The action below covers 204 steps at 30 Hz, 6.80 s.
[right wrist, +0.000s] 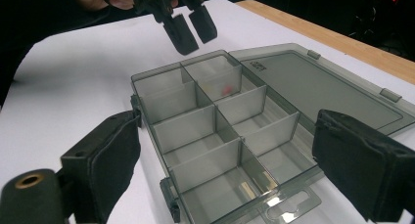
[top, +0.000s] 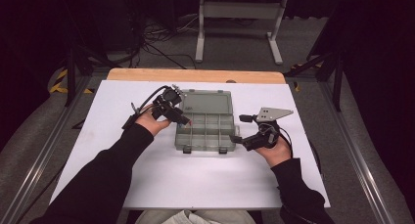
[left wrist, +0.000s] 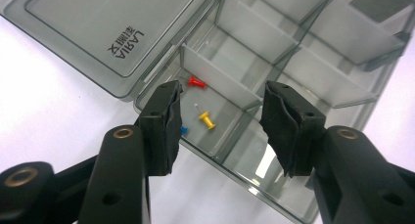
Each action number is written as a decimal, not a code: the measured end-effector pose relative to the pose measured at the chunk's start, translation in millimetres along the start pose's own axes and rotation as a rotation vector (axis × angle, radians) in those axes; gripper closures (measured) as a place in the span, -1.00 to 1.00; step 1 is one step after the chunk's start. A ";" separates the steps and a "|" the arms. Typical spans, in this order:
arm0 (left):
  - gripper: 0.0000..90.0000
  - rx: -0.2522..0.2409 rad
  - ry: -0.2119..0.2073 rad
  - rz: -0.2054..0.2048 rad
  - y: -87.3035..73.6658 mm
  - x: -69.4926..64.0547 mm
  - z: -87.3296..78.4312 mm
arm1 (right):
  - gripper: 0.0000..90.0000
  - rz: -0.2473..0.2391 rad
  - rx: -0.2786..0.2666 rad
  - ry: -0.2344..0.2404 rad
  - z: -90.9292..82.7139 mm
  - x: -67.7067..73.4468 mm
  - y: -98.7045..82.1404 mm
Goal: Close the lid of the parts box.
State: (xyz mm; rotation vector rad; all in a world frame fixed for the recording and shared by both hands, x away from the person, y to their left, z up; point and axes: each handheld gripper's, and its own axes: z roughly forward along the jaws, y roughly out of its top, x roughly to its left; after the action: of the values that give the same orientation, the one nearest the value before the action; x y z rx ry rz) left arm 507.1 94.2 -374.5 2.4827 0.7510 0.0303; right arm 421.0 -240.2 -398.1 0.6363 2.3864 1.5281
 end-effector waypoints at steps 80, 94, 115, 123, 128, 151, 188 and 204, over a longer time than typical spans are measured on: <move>1.00 -0.092 0.051 -0.272 -22.8 78.9 42.3 | 1.00 0.097 0.442 -0.155 66.2 -121.7 10.7; 1.00 -0.077 0.046 -0.271 -23.6 81.4 52.5 | 1.00 0.108 0.472 -0.148 77.2 -125.0 3.4; 1.00 -0.107 0.045 -0.260 -23.2 83.8 55.5 | 0.99 0.103 0.486 -0.148 85.3 -128.6 1.4; 1.00 -0.122 0.041 -0.264 -23.5 85.8 56.6 | 0.99 0.103 0.476 -0.155 86.6 -130.1 1.4; 1.00 -0.120 0.042 -0.263 -22.9 85.7 56.7 | 0.99 0.107 0.472 -0.158 87.3 -130.5 1.5; 1.00 -0.127 0.063 -0.260 -17.9 83.4 59.7 | 0.99 0.110 0.458 -0.165 94.1 -133.0 3.6; 1.00 -0.197 0.121 -0.224 -10.9 75.5 41.2 | 0.99 0.085 0.364 -0.201 79.8 -130.6 19.7; 1.00 -0.225 0.117 -0.217 -10.5 73.1 29.4 | 0.98 0.070 0.333 -0.204 73.1 -125.6 27.9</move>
State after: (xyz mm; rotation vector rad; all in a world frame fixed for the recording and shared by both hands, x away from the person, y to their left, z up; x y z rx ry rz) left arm 568.5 125.1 -414.4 2.1904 1.0043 0.1724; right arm 568.3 -231.7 -408.2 0.9051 2.4977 1.0346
